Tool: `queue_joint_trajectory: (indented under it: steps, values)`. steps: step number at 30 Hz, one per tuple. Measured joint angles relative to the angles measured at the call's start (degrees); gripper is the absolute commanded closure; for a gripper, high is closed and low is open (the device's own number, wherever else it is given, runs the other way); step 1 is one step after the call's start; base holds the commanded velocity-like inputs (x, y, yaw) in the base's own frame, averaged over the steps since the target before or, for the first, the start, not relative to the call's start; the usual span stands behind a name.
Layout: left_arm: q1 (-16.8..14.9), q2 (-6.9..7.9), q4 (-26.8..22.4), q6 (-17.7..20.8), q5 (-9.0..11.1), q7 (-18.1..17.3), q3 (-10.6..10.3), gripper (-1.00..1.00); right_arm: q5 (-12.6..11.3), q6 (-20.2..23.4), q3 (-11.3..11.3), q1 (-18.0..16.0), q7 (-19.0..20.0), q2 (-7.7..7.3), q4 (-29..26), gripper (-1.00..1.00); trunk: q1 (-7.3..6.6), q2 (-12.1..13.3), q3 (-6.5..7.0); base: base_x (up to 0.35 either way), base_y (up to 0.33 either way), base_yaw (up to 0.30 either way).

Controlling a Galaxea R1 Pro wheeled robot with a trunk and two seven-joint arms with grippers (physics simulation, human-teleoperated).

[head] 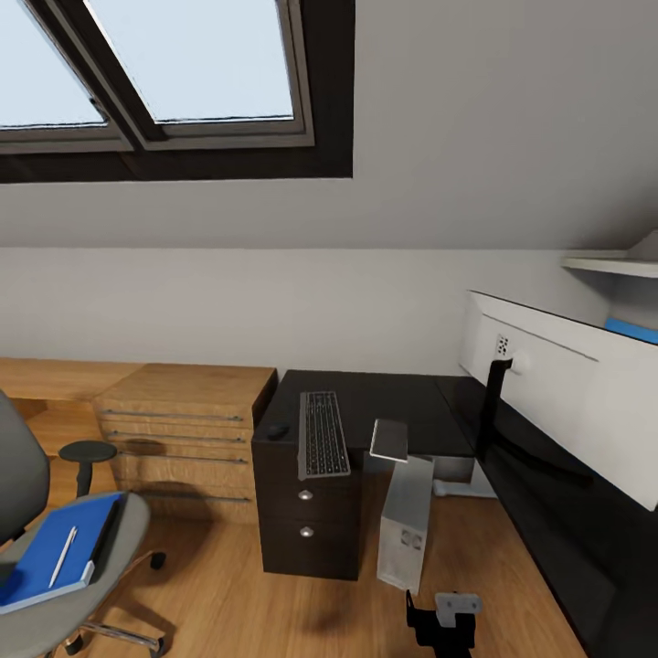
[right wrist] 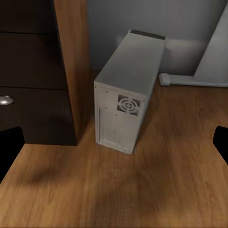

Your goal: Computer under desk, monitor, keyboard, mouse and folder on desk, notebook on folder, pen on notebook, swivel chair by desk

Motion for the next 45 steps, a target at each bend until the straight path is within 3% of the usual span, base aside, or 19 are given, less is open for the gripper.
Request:
queue_joint_trajectory:
  steps: [16,36,38,41,45]
  values:
    - [-0.01,0.04,0.03,-0.30,0.00,-0.03,0.01,-1.00,0.00,0.09,0.01,0.00,0.10,-0.04,0.14,-1.00,-3.52,6.42,2.88,0.000,0.000,0.000]
    - [-0.01,0.24,-0.09,-4.19,0.26,0.11,0.25,-1.00,0.00,0.45,0.12,0.00,0.17,0.01,0.15,-1.00,-7.91,14.45,6.47,0.000,0.000,0.000]
    - [-0.01,0.16,-0.09,-5.00,4.16,0.02,0.28,-1.00,0.00,0.44,0.13,0.00,0.17,0.02,0.15,-1.00,-8.35,15.25,6.83,0.000,0.000,0.000]
    - [-0.01,0.18,-0.08,-5.03,7.18,-0.07,0.28,-1.00,0.00,0.44,0.13,0.00,0.17,0.04,0.15,-1.00,-9.01,16.46,7.37,0.000,0.000,0.000]
    - [-0.01,0.15,-0.08,-4.95,7.36,-0.07,0.27,-1.00,0.00,0.44,0.13,0.00,0.25,0.04,0.15,-1.00,-9.89,18.06,8.09,0.000,0.000,0.000]
